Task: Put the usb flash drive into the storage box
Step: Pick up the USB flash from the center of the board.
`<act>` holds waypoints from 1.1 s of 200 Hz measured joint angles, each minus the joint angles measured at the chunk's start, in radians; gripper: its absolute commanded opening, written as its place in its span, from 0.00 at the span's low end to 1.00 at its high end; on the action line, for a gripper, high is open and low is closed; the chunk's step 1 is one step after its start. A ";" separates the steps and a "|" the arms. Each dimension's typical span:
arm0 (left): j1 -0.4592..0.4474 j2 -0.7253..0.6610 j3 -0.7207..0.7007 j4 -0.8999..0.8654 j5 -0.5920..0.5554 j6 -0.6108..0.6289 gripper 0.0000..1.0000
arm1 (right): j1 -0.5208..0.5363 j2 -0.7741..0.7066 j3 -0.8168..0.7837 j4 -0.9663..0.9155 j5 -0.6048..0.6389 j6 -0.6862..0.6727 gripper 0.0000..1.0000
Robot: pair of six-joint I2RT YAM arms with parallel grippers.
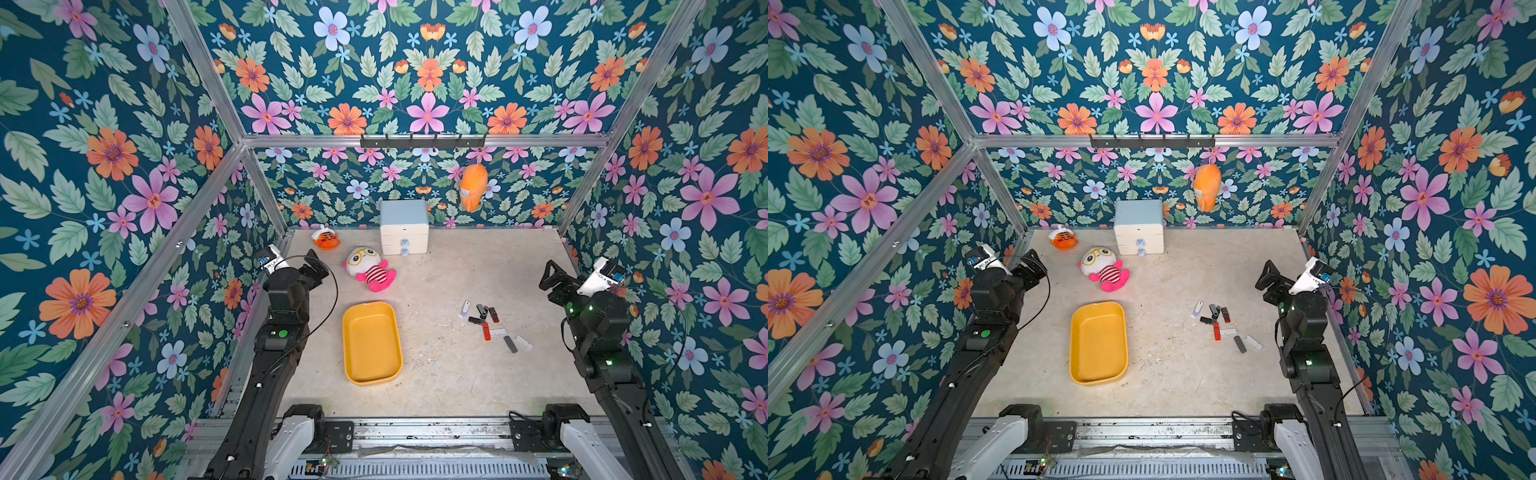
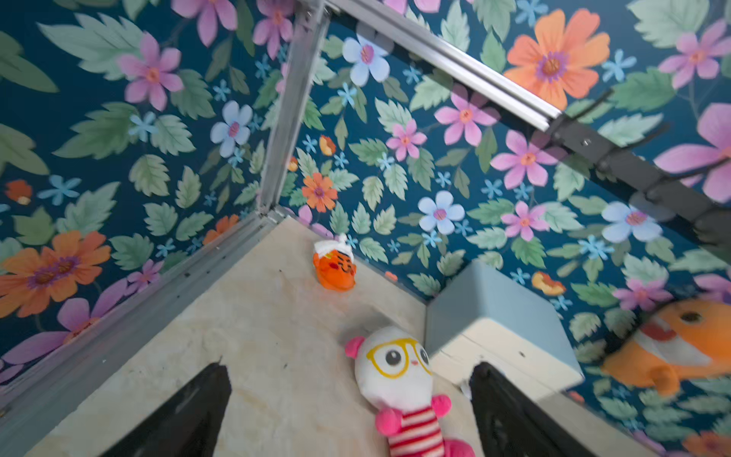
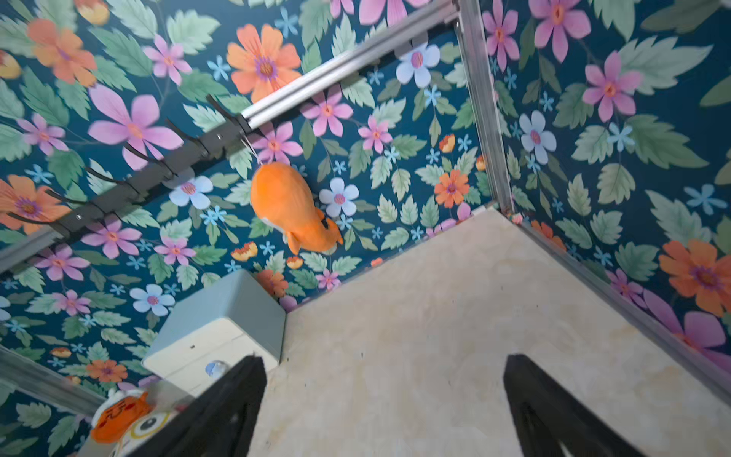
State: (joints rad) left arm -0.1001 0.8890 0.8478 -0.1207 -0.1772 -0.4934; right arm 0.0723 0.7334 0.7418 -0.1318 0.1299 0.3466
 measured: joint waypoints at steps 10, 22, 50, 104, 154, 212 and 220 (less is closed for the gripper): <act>0.000 -0.004 0.032 -0.093 0.043 0.006 0.99 | 0.000 0.056 0.052 -0.110 -0.001 0.004 0.99; 0.002 -0.006 0.051 -0.196 0.081 0.025 0.99 | 0.000 0.140 0.104 -0.243 -0.025 0.019 0.99; 0.002 0.002 0.051 -0.380 0.196 0.061 0.99 | 0.001 0.349 0.165 -0.508 -0.068 0.028 0.98; -0.002 -0.020 -0.103 -0.447 0.275 0.100 0.98 | 0.001 0.467 0.187 -0.729 -0.078 0.025 0.90; -0.012 -0.008 -0.110 -0.425 0.308 0.108 0.96 | 0.001 0.608 0.231 -0.784 -0.108 0.008 0.81; -0.031 -0.017 -0.115 -0.423 0.309 0.107 0.96 | 0.001 0.751 0.264 -0.810 -0.129 -0.017 0.76; -0.032 -0.016 -0.116 -0.421 0.309 0.107 0.96 | 0.001 0.773 0.267 -0.810 -0.129 -0.026 0.75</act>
State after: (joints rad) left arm -0.1322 0.8726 0.7319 -0.5415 0.1318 -0.3862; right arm 0.0731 1.5066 1.0092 -0.9417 0.0006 0.3206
